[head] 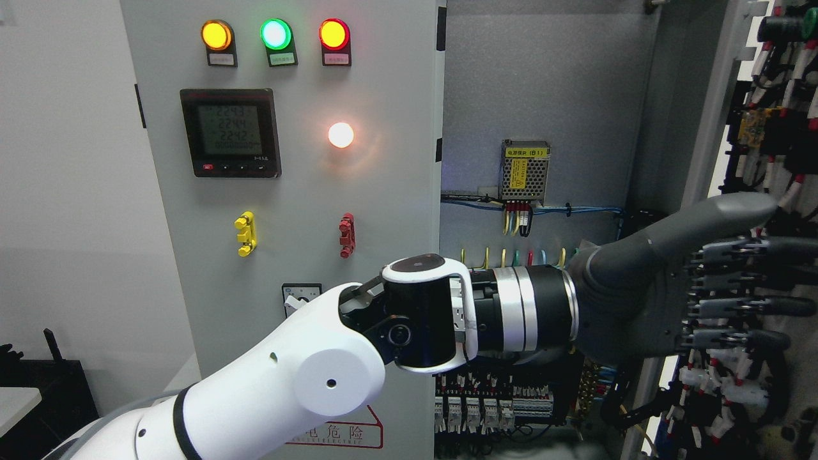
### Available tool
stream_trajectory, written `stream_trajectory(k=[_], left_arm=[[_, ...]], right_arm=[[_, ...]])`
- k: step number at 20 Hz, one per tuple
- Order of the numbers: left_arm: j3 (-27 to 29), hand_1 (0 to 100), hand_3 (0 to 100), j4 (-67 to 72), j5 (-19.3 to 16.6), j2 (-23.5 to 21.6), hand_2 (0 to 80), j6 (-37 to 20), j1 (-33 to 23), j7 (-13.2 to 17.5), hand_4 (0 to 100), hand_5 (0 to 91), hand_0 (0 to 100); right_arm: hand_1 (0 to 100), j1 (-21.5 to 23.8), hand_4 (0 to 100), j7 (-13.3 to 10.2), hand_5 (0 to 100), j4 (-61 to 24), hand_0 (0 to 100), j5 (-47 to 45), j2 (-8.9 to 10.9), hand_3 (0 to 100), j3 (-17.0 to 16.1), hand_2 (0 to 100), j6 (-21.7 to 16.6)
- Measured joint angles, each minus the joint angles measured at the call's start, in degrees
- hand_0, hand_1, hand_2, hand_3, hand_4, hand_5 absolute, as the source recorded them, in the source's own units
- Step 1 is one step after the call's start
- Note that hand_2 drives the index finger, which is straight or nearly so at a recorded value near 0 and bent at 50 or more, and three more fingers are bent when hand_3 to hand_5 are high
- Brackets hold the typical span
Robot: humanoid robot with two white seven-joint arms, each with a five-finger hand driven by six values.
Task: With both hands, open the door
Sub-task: 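Push the door edge outward with the left hand, swinging it open, then sweep the left forearm farther, pushing the door wide open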
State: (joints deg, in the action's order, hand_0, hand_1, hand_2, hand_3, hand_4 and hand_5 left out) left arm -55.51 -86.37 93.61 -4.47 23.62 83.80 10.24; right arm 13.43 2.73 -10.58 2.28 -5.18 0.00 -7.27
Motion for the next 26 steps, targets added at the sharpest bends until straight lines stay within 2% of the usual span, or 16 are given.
stream_trajectory(k=[11,14,26], left_arm=[[0.1,39,0,2.0,-1.8,4.9,0.0,-0.7,0.3,0.5,0,0.0,12],[0.0,39,0,2.4,-2.0,5.7,0.0,-1.2,0.3,-0.4,0,0.0,12],[-4.3,39,0,4.1,-1.8,7.5,0.0,-8.8,0.4,-1.0,0,0.0,12]], right_arm=[[18,-0.1,0,0.2,0,-0.1,50,0.0,0.00,0,0.0,0,0.0],[18,-0.1,0,0.0,0,-0.2,50,0.0,0.00,0,0.0,0,0.0],[18,0.0,0,0.0,0,-0.3,50,0.0,-0.03,0,0.0,0,-0.5]])
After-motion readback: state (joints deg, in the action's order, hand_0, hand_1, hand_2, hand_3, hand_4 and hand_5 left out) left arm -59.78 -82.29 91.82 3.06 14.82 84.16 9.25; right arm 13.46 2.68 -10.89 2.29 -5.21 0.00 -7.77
